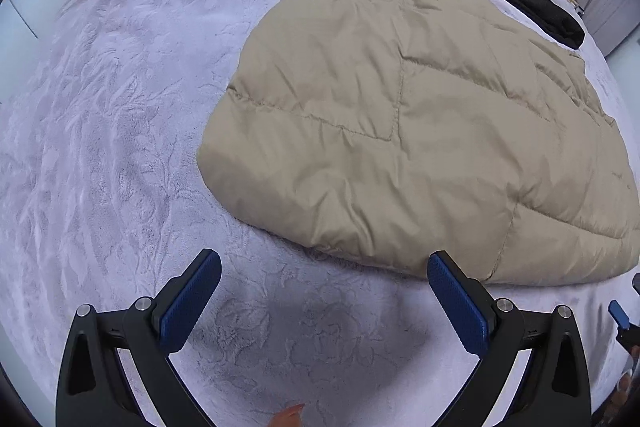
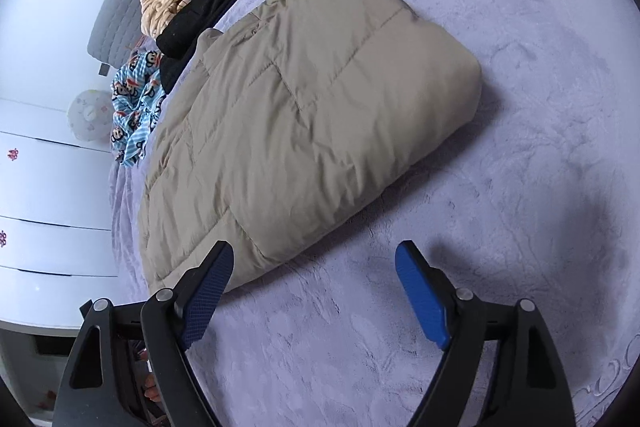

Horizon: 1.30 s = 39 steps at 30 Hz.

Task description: Fold large clothes

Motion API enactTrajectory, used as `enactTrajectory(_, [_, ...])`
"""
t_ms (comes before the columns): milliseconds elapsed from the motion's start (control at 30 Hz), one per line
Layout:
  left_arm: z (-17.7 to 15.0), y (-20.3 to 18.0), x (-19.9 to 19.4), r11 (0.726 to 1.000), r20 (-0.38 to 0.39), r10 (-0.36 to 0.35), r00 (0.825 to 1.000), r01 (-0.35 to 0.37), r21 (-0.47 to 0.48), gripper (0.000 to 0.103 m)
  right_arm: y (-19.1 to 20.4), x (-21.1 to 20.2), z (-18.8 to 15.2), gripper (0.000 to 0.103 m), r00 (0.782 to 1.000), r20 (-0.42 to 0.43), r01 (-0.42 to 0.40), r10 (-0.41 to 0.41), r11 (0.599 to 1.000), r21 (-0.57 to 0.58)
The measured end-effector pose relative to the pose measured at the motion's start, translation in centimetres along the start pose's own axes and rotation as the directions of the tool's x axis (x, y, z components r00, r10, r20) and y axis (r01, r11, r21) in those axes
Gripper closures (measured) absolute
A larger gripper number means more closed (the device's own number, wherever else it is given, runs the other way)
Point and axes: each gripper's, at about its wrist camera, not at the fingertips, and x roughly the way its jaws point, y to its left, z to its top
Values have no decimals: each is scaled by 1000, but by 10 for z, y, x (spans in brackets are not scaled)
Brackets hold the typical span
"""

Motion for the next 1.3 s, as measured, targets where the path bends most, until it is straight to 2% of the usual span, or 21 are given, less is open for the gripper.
enactTrajectory(100, [-3,2,3,1000,-9,-14,1000,13,-15,0,-8,6,-5,17,1000,-13,8,-7,1000,27])
enactTrajectory(233, [-3,7,5,997,-19,-58,998,57,-52,0,-14,11,-7,14,999,-20,-25,27,997,69])
enactTrajectory(267, [-2,10,6,995,-23,-77,997,76,-70,0,-14,12,-8,12,1000,-17,-25,27,997,69])
enactTrajectory(300, [-1,12,6,992,-25,-94,995,91,-86,0,-13,13,-8,0,1000,-12,-23,24,997,68])
enactTrajectory(400, [-1,17,7,987,-28,-109,994,105,-120,0,-11,17,-7,0,999,4,-36,35,997,64])
enactTrajectory(600, [-5,30,10,977,-38,-142,989,134,-166,0,-8,28,-2,0,996,-37,-73,77,993,91])
enactTrajectory(667, [-9,39,10,959,-41,-225,974,214,-186,0,-9,31,1,0,994,-49,-89,94,991,97])
enactTrajectory(800, [-12,51,13,906,-29,-357,934,338,-255,0,-13,33,1,0,991,-63,-110,117,987,115])
enactTrajectory(1033, [-11,59,31,847,-4,-456,890,432,-310,0,-17,36,7,0,983,-59,-160,171,974,163])
enactTrajectory(1133, [-4,63,39,831,11,-473,881,450,-326,0,-19,40,13,0,979,-50,-186,199,964,191])
enactTrajectory(1300, [14,65,45,829,33,-466,884,449,-334,0,-20,48,22,0,974,-44,-206,220,955,213])
